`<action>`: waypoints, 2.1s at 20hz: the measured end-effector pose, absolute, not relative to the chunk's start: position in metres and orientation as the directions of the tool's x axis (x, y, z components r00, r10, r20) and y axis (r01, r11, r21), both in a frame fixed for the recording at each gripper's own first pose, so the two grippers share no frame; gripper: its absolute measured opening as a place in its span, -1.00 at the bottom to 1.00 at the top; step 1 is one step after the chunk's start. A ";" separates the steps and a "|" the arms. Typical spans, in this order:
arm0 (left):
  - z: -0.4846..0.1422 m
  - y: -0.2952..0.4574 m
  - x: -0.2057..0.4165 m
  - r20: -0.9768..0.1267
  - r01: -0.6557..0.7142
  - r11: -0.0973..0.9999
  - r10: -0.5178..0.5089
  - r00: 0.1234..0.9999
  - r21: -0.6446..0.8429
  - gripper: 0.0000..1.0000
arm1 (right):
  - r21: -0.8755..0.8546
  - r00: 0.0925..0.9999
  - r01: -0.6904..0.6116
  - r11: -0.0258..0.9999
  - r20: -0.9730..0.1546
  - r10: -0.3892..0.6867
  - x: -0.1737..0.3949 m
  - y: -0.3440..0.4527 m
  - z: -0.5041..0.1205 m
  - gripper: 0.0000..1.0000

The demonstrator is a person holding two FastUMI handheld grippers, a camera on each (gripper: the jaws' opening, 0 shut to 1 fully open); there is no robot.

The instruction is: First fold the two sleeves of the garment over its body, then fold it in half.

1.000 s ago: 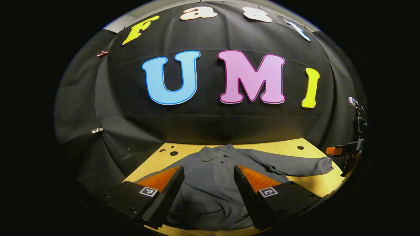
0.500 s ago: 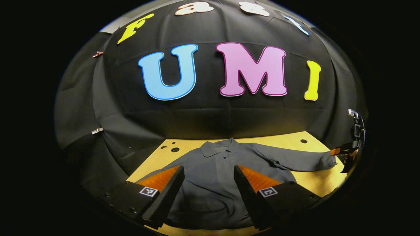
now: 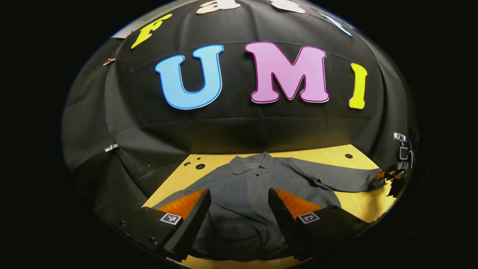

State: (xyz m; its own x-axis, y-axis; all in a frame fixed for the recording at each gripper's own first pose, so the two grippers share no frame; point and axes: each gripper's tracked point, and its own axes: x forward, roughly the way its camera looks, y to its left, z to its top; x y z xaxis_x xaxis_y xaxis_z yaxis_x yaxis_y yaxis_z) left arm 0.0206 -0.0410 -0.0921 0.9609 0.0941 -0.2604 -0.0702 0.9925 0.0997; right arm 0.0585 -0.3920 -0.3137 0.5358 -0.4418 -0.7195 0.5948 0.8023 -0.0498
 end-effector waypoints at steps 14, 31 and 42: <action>-0.095 -0.045 0.025 -0.288 -0.069 0.991 0.099 0.953 0.111 0.95 | -0.012 0.554 0.551 0.834 -0.743 -0.376 0.059 -0.384 -0.319 -0.04; -0.088 0.002 -0.009 -0.270 -0.168 0.983 0.181 0.946 0.071 0.95 | 0.043 0.703 0.339 0.940 -0.676 -0.223 0.109 -0.303 -0.222 -0.87; -0.101 0.087 -0.049 -0.320 -0.307 0.952 0.295 0.900 0.014 0.95 | 0.036 0.813 0.027 0.999 -0.582 -0.001 0.197 -0.124 -0.124 -0.87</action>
